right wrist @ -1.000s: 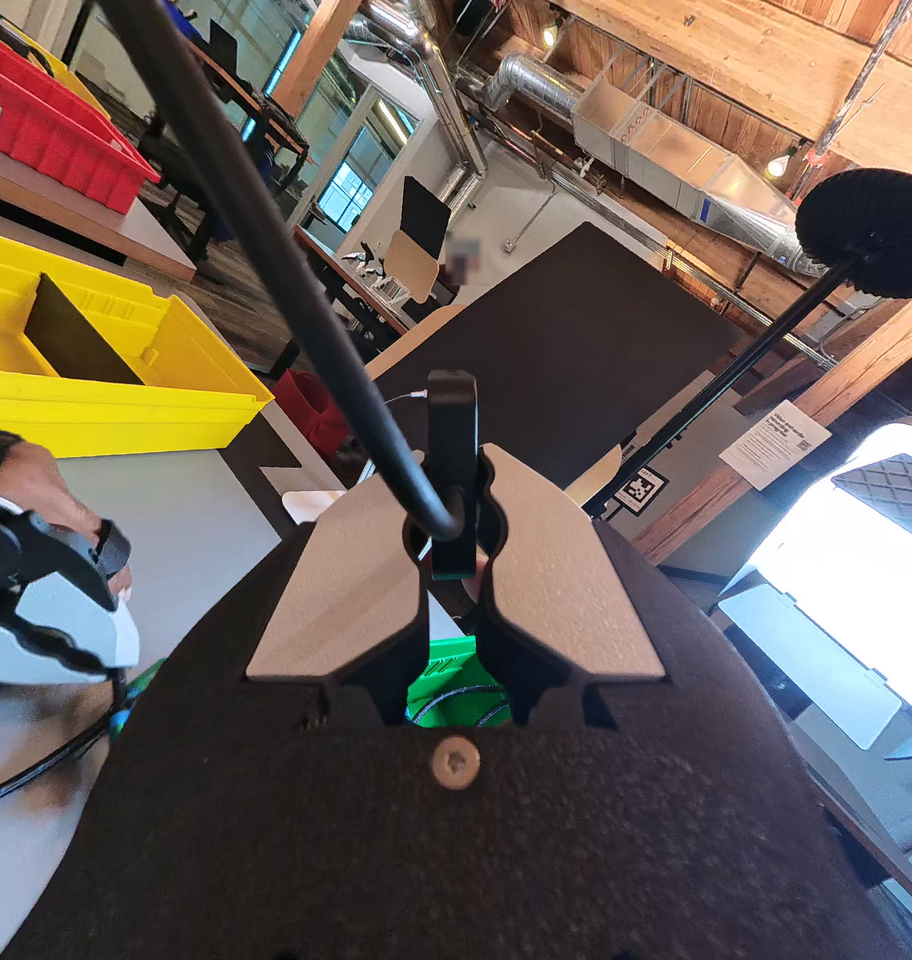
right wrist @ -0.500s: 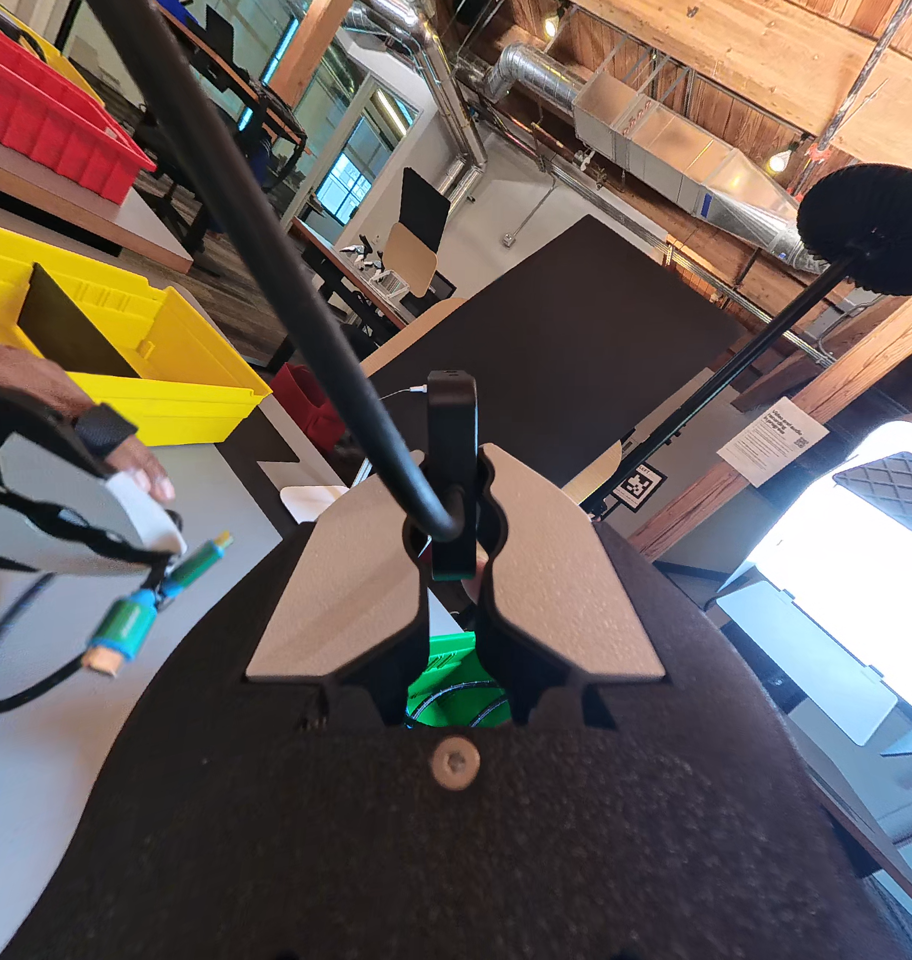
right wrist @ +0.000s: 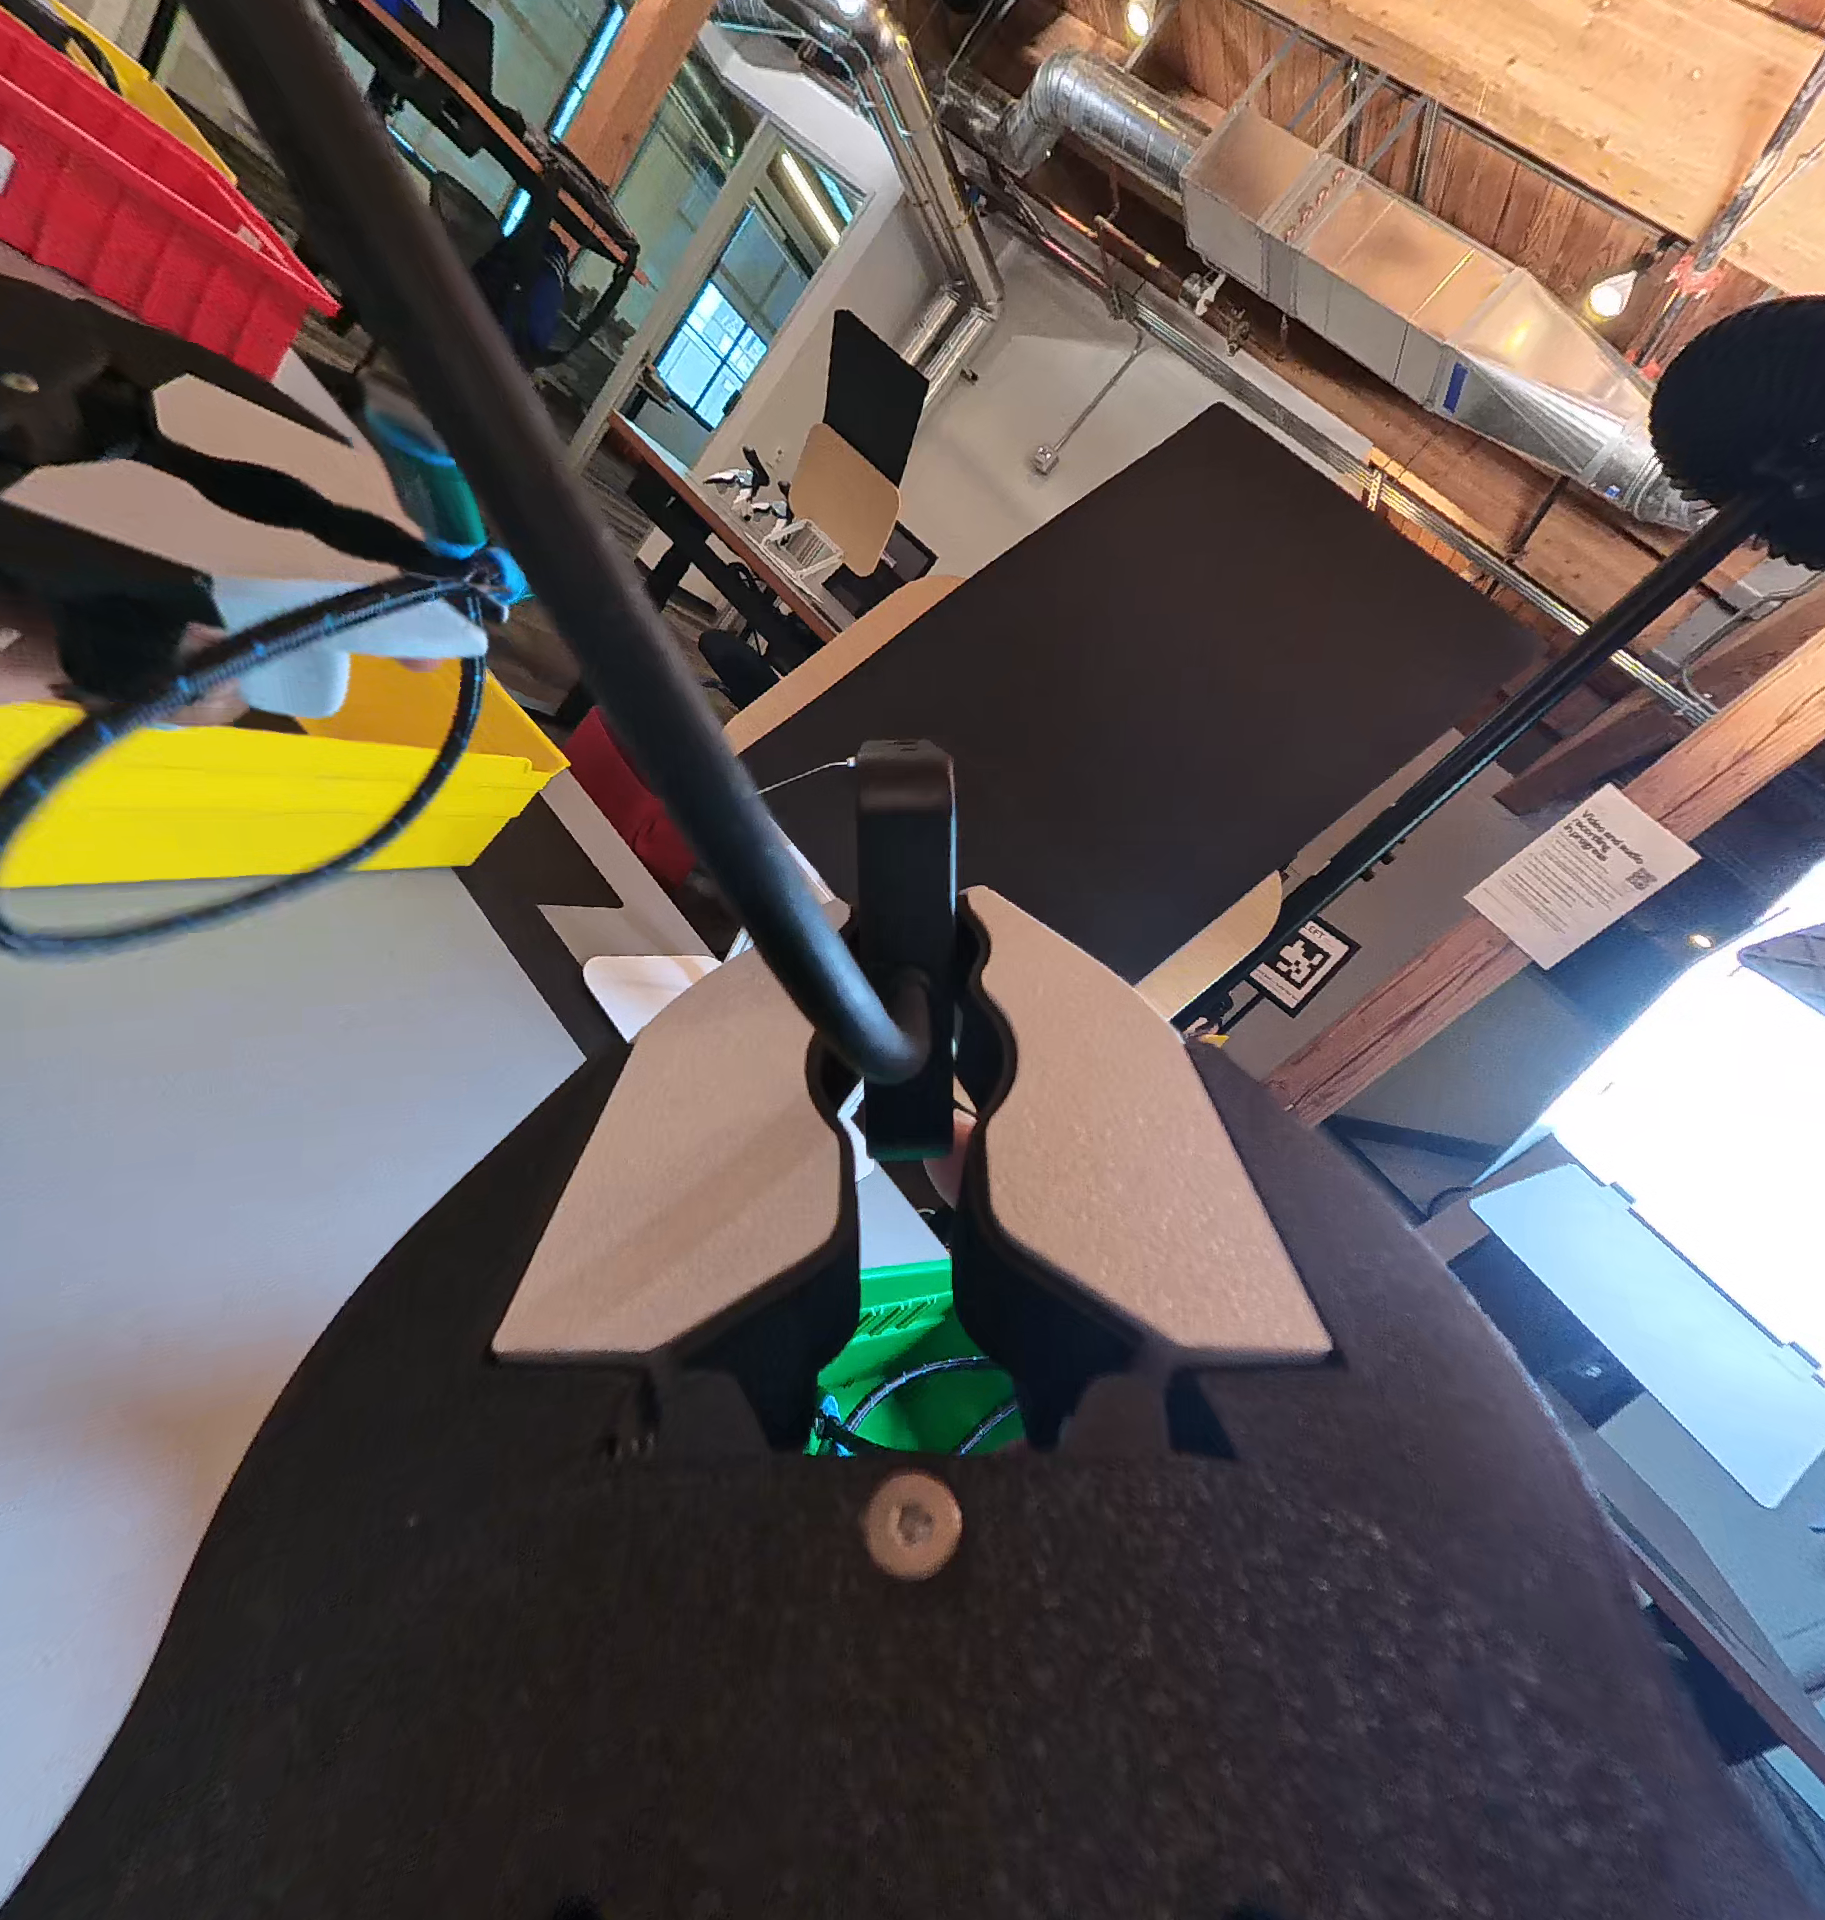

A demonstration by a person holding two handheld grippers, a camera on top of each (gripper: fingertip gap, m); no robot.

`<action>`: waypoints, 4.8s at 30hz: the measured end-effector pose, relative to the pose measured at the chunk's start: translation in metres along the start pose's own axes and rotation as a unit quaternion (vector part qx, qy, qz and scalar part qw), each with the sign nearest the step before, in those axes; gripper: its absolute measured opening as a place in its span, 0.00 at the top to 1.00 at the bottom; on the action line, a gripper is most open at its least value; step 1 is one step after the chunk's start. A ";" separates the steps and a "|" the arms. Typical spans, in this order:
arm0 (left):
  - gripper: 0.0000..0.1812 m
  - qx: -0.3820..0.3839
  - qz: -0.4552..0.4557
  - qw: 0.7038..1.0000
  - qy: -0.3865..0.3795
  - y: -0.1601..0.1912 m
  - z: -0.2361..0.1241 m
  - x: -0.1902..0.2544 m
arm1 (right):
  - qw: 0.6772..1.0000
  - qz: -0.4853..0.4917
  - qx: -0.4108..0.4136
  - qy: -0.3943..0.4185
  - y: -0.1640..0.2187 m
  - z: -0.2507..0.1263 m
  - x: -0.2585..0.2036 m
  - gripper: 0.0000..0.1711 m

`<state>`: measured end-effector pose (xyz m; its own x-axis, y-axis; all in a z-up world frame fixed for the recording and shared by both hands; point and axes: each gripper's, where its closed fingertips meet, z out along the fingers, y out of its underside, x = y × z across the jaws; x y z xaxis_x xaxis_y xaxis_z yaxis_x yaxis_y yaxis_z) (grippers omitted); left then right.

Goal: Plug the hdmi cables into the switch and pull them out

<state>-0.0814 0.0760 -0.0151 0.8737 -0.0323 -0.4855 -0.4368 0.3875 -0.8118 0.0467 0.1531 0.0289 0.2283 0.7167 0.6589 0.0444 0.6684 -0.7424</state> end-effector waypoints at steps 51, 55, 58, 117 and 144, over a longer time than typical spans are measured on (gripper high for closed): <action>0.90 -0.494 -0.094 0.746 0.436 0.126 -0.113 0.214 | 0.999 0.034 -0.015 0.020 0.022 -0.007 0.020 0.92; 0.93 -0.514 -0.006 0.752 0.413 0.138 -0.125 0.176 | 0.999 0.030 -0.014 0.018 0.020 -0.006 0.018 0.91; 0.90 -0.480 -0.045 0.786 0.386 0.124 -0.115 0.160 | 0.999 0.032 -0.014 0.011 0.020 -0.002 0.013 0.92; 0.93 -0.437 -0.060 0.875 0.199 0.080 -0.051 0.029 | 0.943 -0.319 -0.077 -0.054 0.076 0.065 -0.137 0.92; 0.94 -0.537 -0.062 0.821 0.185 0.134 -0.060 0.054 | 0.901 -0.417 -0.113 -0.049 0.099 0.078 -0.177 0.92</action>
<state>-0.1058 0.0713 -0.1697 0.8873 -0.3650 -0.2819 -0.4606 -0.6682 -0.5843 -0.0651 0.1076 -0.1518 -0.0619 0.0053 0.9981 0.3597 0.9329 0.0173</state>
